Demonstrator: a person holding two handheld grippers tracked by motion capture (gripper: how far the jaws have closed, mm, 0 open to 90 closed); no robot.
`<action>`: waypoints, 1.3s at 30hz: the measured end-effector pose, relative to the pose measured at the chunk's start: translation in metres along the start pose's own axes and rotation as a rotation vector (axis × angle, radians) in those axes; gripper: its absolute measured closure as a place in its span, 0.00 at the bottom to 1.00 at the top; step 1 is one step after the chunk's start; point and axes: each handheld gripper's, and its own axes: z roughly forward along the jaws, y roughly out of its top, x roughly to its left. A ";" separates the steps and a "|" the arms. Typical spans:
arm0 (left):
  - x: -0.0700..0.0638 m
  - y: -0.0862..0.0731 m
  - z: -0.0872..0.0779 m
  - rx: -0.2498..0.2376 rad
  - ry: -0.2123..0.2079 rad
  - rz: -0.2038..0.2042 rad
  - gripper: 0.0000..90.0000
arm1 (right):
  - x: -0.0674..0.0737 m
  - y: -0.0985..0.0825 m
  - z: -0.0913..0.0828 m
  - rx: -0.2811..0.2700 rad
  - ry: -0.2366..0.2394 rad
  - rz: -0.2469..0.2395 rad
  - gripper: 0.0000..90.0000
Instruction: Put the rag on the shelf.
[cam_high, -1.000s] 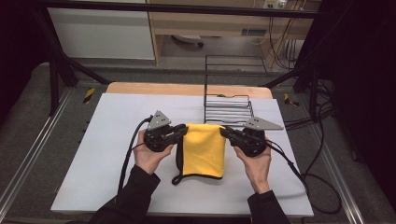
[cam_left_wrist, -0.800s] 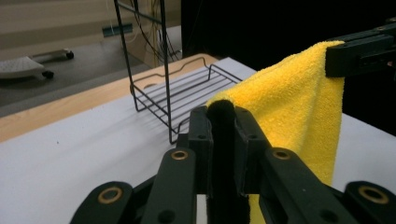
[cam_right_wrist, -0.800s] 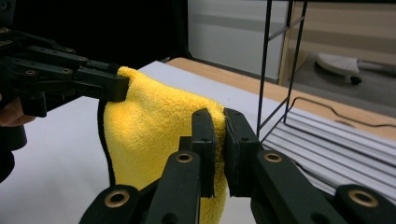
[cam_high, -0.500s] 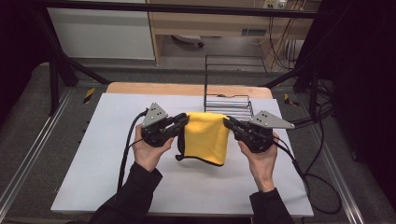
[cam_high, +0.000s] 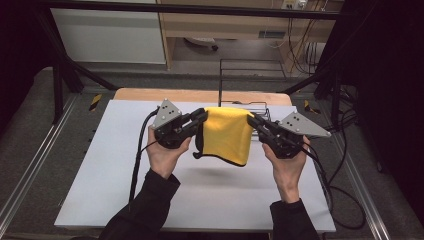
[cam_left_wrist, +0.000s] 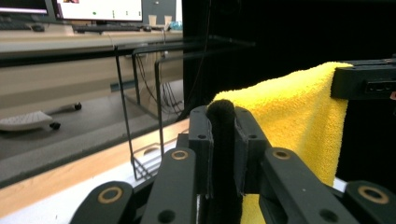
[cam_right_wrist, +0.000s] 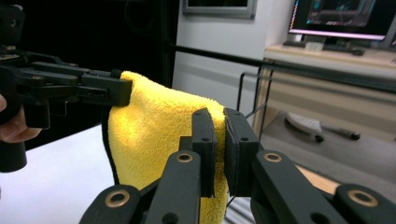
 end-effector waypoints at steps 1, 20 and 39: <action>-0.001 0.003 0.001 -0.006 0.001 0.006 0.88 | -0.001 0.003 -0.001 -0.009 -0.007 -0.004 0.94; -0.008 0.046 0.016 -0.105 0.006 0.016 0.88 | -0.015 0.046 -0.006 -0.112 -0.099 -0.052 0.94; -0.019 0.092 0.027 -0.218 0.011 0.050 0.88 | -0.026 0.093 -0.016 -0.202 -0.171 -0.102 0.94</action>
